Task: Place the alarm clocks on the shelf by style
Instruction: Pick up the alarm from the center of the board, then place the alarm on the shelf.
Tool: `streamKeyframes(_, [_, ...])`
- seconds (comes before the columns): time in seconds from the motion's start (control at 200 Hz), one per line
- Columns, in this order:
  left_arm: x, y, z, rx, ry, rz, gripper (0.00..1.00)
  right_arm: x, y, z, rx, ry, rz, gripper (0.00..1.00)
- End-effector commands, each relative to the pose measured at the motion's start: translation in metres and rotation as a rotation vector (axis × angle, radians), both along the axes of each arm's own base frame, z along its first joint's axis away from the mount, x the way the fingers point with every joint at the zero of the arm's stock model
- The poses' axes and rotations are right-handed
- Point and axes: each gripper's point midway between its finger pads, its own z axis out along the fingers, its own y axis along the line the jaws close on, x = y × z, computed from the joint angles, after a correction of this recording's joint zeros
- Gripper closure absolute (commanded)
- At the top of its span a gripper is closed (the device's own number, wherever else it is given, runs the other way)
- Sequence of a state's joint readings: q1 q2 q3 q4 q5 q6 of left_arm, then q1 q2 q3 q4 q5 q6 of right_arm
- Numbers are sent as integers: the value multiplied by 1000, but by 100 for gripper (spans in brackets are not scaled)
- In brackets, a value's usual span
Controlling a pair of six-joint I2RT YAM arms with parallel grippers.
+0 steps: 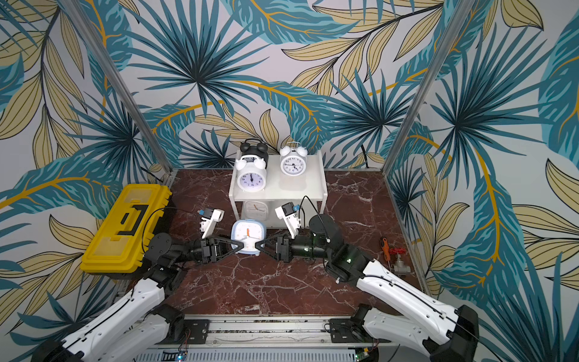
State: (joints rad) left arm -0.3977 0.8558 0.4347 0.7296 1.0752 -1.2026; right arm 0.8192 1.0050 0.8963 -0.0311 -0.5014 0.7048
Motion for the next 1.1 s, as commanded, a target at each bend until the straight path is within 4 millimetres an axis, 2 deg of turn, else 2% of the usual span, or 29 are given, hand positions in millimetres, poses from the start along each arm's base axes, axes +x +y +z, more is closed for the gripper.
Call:
streamKeyframes(0.0, [-6, 2, 30, -42, -109, -16, 70, -1, -1, 7, 0, -30, 12, 69])
streamKeyframes(0.03, [-5, 1, 29, -40, -107, -14, 66, -2, -1, 8, 0, -34, 15, 71])
streamKeyframes(0.075, [-2, 1, 27, -35, -97, -7, 54, -2, -1, 8, -5, -37, 18, 73])
streamKeyframes(0.16, [2, 1, 27, -34, -91, 12, 46, -4, -3, 9, -26, -50, 24, 75])
streamKeyframes(0.26, [11, 1, 28, -21, -86, 63, 22, -2, -10, 7, -66, -82, -8, 76])
streamKeyframes(0.366, [28, 6, 23, 36, -69, 185, 12, 4, -22, 1, -119, -138, -71, 77])
streamKeyframes(0.396, [32, 9, 23, 51, -73, 226, 9, 6, -29, -8, -163, -134, -98, 77])
streamKeyframes(0.501, [38, 20, 22, 92, -87, 334, 8, 16, -48, -23, -245, -192, -192, 77])
streamKeyframes(0.681, [38, 34, 18, 127, -69, 430, 8, 34, -87, -46, -349, -281, -394, 78])
streamKeyframes(0.826, [42, 52, 7, 159, -32, 552, 9, 49, -123, -57, -389, -359, -595, 79])
streamKeyframes(0.871, [42, 57, 4, 162, -23, 583, 9, 55, -131, -51, -359, -402, -657, 79])
streamKeyframes(0.962, [44, 68, -4, 163, 4, 653, 9, 61, -134, -49, -335, -455, -708, 78])
streamKeyframes(1.097, [42, 77, -10, 159, 24, 701, 9, 75, -125, -49, -347, -483, -731, 80])
